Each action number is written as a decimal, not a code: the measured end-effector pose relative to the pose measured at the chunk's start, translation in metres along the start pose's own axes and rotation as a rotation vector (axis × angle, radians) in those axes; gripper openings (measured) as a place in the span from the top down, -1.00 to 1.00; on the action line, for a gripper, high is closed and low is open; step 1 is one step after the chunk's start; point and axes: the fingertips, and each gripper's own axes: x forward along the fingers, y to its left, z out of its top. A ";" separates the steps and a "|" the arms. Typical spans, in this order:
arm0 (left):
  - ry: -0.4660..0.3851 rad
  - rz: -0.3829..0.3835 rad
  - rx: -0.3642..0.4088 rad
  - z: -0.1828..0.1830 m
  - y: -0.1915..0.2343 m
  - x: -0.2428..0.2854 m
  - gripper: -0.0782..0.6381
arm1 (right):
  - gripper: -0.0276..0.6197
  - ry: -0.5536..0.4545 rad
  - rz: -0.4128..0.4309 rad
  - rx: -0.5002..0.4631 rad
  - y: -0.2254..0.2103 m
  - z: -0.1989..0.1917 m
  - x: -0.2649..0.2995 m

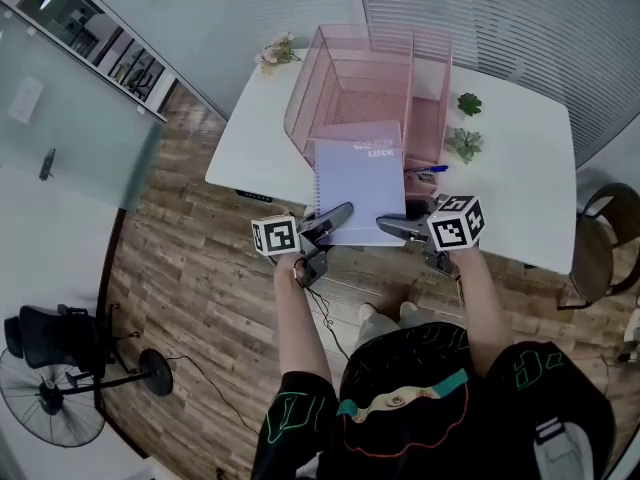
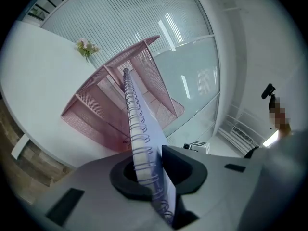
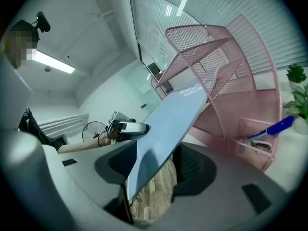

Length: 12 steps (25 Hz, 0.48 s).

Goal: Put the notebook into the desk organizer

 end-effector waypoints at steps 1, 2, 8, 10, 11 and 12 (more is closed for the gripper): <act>0.006 0.002 0.002 0.002 0.002 0.000 0.60 | 0.24 0.029 0.004 0.005 -0.001 -0.003 0.000; 0.006 0.008 -0.001 0.004 0.004 -0.001 0.60 | 0.24 0.061 0.010 0.009 -0.001 -0.007 -0.001; 0.020 0.001 -0.015 0.013 0.013 0.000 0.58 | 0.56 0.087 0.117 0.022 0.015 -0.011 -0.006; 0.031 0.001 -0.015 0.016 0.015 0.001 0.57 | 0.60 0.048 0.136 0.026 0.019 -0.004 -0.005; 0.033 0.004 -0.012 0.018 0.016 0.001 0.55 | 0.62 0.029 0.136 0.026 0.019 -0.001 -0.005; 0.033 0.009 -0.004 0.020 0.017 0.002 0.54 | 0.63 0.010 0.134 0.027 0.018 0.002 -0.004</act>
